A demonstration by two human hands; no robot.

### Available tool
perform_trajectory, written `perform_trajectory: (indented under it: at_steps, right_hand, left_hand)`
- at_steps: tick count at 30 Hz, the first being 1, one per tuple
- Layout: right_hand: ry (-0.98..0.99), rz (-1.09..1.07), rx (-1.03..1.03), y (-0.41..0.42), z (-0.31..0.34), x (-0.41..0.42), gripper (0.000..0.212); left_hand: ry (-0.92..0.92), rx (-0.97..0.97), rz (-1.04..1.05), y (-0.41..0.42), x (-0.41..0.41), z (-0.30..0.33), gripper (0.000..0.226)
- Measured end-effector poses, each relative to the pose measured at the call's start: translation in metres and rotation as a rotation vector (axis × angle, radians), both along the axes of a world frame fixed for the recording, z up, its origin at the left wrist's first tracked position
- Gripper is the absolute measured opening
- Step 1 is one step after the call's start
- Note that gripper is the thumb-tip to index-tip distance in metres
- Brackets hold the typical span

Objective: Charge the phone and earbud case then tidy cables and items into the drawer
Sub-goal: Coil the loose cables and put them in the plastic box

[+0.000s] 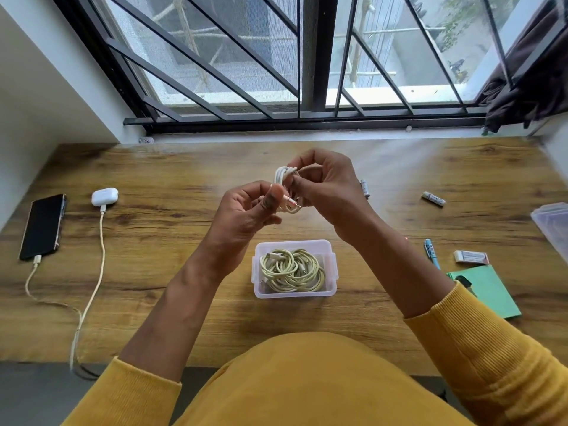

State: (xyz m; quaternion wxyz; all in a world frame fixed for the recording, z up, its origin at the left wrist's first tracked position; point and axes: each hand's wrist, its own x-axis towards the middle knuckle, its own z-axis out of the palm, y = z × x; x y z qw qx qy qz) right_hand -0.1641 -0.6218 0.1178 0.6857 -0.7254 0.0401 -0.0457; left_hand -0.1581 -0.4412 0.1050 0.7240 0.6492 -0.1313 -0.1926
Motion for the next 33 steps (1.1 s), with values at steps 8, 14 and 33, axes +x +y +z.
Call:
perform_trajectory:
  at_steps: [8,14,33]
  right_hand:
    - [0.038,0.203,0.202,-0.013,0.0,-0.002,0.011]
    - [0.064,0.27,0.208,-0.018,-0.003,-0.002,0.022]
    - [0.017,0.224,0.231,-0.013,0.0,-0.003,0.051]
  left_hand:
    - [-0.194,0.083,0.068,0.008,0.011,0.008,0.016]
    - [-0.408,0.306,0.169,0.011,0.01,0.005,0.024]
    - [-0.081,0.052,0.29,0.003,0.003,0.003,0.021]
